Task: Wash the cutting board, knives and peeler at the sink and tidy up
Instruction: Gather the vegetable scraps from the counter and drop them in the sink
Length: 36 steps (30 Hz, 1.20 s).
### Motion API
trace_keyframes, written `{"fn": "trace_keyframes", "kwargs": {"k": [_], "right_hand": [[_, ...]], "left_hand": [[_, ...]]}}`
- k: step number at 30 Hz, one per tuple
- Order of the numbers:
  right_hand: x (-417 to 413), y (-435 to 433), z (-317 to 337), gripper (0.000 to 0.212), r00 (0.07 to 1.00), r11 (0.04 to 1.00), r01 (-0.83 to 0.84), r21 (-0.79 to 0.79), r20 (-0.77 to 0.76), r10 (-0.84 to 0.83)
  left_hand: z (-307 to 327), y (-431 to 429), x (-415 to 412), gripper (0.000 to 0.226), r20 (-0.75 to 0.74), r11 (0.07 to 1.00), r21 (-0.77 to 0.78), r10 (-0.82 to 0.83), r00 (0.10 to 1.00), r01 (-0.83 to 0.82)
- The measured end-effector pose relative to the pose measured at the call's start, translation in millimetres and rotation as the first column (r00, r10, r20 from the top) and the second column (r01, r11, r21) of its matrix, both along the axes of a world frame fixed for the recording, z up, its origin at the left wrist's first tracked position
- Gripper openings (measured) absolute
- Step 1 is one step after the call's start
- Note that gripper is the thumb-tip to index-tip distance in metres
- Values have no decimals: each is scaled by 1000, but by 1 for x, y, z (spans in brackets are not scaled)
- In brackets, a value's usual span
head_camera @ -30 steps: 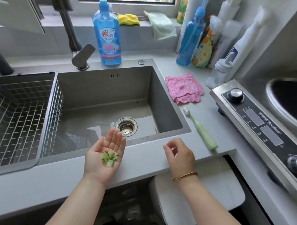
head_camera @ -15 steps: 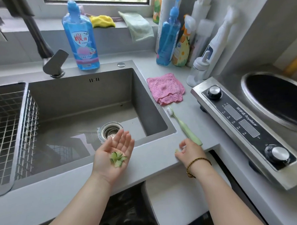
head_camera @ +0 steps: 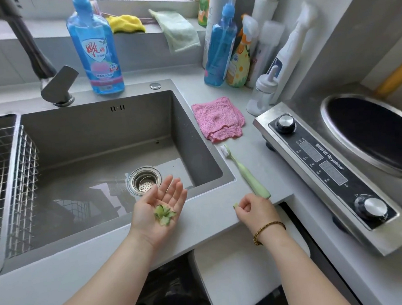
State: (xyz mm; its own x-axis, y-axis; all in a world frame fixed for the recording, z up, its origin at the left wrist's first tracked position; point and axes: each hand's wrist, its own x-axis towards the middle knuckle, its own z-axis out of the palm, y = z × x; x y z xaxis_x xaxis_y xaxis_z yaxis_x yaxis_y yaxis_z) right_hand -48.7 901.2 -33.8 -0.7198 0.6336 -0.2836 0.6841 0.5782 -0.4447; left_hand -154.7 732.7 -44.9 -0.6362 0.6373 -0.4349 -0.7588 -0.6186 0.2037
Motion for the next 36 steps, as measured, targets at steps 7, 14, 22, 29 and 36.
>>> {"fn": "trace_keyframes", "kwargs": {"k": [7, 14, 22, 29, 36], "right_hand": [[9, -17, 8, 36, 885, 984, 53, -172, -449, -126], [-14, -61, 9, 8, 678, 944, -133, 302, -667, 308], [-18, -70, 2, 15, 673, 927, -138, 349, -654, 346], [-12, -75, 11, 16, 690, 950, -15, 312, -684, 236], [10, -78, 11, 15, 734, 964, 65, 257, -667, 128]], "left_hand": [[4, 24, 2, 43, 84, 997, -66, -36, 996, 42], [12, 47, 17, 37, 77, 973, -75, -212, 974, 218], [9, 34, 14, 54, 83, 975, -70, -205, 975, 211], [11, 25, 16, 46, 96, 961, -35, -270, 958, 274], [3, 30, 32, 49, 167, 923, -10, -378, 910, 385]]}}
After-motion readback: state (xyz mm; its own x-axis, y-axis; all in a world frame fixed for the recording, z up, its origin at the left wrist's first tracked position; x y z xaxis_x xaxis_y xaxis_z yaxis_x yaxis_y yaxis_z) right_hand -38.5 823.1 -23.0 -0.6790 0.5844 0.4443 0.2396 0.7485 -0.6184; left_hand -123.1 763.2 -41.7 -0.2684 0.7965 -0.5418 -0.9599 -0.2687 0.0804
